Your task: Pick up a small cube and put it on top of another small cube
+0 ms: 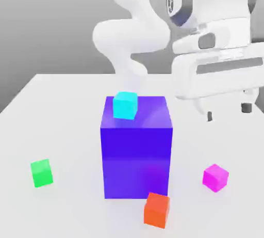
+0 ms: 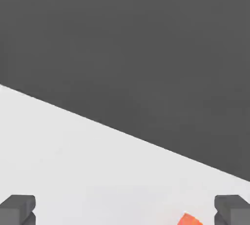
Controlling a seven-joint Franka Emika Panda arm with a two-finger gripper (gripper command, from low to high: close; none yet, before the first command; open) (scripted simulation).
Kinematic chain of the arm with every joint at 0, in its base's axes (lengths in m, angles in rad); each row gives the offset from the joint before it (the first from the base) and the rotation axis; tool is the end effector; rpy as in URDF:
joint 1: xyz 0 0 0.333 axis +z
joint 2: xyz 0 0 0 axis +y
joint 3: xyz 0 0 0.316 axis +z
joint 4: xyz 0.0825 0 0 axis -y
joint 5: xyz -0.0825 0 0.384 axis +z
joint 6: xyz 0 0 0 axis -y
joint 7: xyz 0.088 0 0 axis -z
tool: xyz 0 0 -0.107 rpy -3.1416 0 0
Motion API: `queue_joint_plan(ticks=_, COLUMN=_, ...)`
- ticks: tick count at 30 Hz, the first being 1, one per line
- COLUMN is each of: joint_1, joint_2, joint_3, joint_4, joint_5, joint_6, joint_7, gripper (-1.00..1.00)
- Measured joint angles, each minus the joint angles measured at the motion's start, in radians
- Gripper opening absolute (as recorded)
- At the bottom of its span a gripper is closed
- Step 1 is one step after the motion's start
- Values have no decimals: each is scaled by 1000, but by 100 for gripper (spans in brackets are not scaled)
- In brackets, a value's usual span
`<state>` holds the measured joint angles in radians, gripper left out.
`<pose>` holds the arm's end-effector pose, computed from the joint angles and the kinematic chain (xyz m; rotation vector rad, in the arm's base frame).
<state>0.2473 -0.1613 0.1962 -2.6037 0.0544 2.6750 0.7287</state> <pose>0.4088 0.1911 0.3322 -2.9610 0.4928 -0.2903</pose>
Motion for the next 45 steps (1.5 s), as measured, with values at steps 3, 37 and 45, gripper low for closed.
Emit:
queue_joint_plan(ticks=3, joint_1=48, joint_2=110, joint_3=38, joint_4=-52, joint_5=-36, joint_6=64, joint_7=21, gripper=0)
queue_joint_plan(ticks=37, joint_1=-173, joint_2=185, joint_3=-179, joint_4=-48, joint_5=-91, joint_6=92, joint_7=-12, gripper=-100)
queue_joint_plan(ticks=45, joint_1=-517, joint_2=119, joint_3=-368, joint_4=-77, joint_5=-88, joint_6=24, joint_7=-29, gripper=-100)
